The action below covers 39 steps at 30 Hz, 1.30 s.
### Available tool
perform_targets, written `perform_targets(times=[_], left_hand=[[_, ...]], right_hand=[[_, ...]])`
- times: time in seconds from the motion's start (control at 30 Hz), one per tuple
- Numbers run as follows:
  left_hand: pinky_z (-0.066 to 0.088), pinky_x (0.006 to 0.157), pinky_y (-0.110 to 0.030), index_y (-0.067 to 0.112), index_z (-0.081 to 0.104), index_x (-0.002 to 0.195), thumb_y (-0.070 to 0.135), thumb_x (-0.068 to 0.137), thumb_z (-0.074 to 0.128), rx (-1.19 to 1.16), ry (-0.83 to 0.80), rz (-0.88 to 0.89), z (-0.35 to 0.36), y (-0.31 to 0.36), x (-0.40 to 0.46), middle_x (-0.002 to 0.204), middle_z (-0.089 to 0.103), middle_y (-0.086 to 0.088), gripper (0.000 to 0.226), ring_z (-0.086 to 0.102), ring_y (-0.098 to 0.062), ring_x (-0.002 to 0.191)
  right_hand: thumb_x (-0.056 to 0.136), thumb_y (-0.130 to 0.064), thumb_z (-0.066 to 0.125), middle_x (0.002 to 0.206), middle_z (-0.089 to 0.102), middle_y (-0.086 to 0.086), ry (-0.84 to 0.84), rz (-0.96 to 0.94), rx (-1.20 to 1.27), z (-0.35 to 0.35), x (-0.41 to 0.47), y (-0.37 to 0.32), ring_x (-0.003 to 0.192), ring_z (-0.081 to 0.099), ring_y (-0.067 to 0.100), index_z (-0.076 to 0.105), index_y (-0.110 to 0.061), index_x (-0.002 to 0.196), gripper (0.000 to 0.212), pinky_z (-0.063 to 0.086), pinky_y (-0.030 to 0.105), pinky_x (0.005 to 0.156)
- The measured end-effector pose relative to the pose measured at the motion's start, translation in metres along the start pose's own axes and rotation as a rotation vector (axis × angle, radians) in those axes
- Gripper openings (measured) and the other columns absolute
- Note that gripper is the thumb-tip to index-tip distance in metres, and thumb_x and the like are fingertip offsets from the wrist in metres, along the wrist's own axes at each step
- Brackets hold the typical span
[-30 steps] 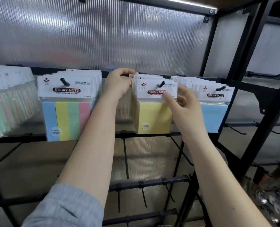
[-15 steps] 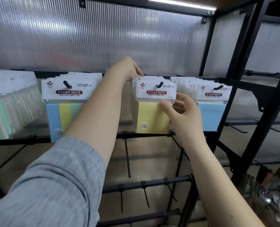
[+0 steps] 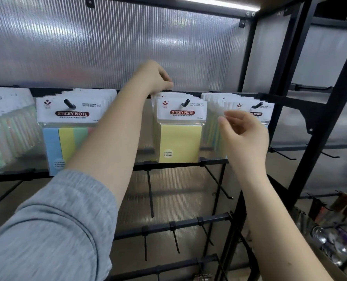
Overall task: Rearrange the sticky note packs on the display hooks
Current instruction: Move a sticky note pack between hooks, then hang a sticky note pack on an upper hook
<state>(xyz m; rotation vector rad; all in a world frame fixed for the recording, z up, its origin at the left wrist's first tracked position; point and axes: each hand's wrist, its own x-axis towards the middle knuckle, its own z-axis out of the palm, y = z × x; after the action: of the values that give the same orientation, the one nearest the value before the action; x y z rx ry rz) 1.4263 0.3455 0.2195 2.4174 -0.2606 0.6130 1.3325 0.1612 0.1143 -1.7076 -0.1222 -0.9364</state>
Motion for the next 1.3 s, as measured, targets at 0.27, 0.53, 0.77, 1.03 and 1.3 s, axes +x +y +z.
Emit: perform_targets(times=[0.27, 0.53, 0.77, 1.03, 1.3], left_hand=[[0.048, 0.078, -0.027, 0.019, 0.071, 0.1, 0.022, 0.089, 0.062, 0.118, -0.151, 0.124, 0.002, 0.056, -0.009, 0.096, 0.07, 0.001, 0.015, 0.064, -0.012, 0.086], [0.05, 0.075, -0.029, 0.017, 0.072, 0.105, 0.028, 0.088, 0.063, 0.266, -0.341, 0.134, 0.034, 0.097, -0.012, 0.091, 0.07, 0.001, 0.021, 0.066, -0.019, 0.089], [0.044, 0.058, -0.02, 0.023, 0.068, 0.096, 0.025, 0.088, 0.065, 0.33, -0.364, 0.12, 0.052, 0.113, -0.002, 0.078, 0.065, 0.003, 0.008, 0.057, 0.001, 0.051], [0.044, 0.058, -0.021, 0.028, 0.063, 0.093, 0.024, 0.09, 0.062, 0.367, -0.354, 0.152, 0.053, 0.113, -0.001, 0.091, 0.064, 0.001, 0.005, 0.049, -0.005, 0.06], [0.043, 0.063, -0.024, 0.02, 0.069, 0.095, 0.016, 0.089, 0.061, 0.283, -0.308, 0.07, 0.046, 0.109, -0.016, 0.072, 0.062, 0.001, 0.011, 0.049, -0.01, 0.057]], right_hand=[[0.087, -0.029, 0.063, 0.109, 0.063, -0.005, 0.167, 0.036, -0.106, -0.044, 0.023, 0.024, 0.099, 0.059, 0.009, 0.059, -0.022, 0.115, 0.029, 0.048, 0.03, 0.092], [0.077, -0.035, 0.076, 0.107, 0.06, -0.021, -0.086, 0.045, -0.097, -0.049, 0.037, 0.041, 0.099, 0.058, -0.002, 0.047, -0.03, 0.128, 0.06, 0.042, 0.013, 0.079], [0.076, -0.026, 0.078, 0.123, 0.059, -0.011, -0.138, 0.011, -0.109, -0.054, 0.05, 0.043, 0.111, 0.056, 0.008, 0.047, -0.022, 0.133, 0.065, 0.045, 0.026, 0.096], [0.077, -0.028, 0.077, 0.124, 0.06, -0.008, -0.207, 0.027, -0.078, -0.06, 0.049, 0.042, 0.112, 0.056, 0.01, 0.046, -0.022, 0.135, 0.066, 0.046, 0.033, 0.097], [0.085, -0.021, 0.064, 0.107, 0.064, -0.009, -0.2, 0.01, -0.215, -0.064, 0.036, 0.04, 0.09, 0.058, 0.004, 0.048, -0.013, 0.124, 0.043, 0.04, 0.008, 0.067]])
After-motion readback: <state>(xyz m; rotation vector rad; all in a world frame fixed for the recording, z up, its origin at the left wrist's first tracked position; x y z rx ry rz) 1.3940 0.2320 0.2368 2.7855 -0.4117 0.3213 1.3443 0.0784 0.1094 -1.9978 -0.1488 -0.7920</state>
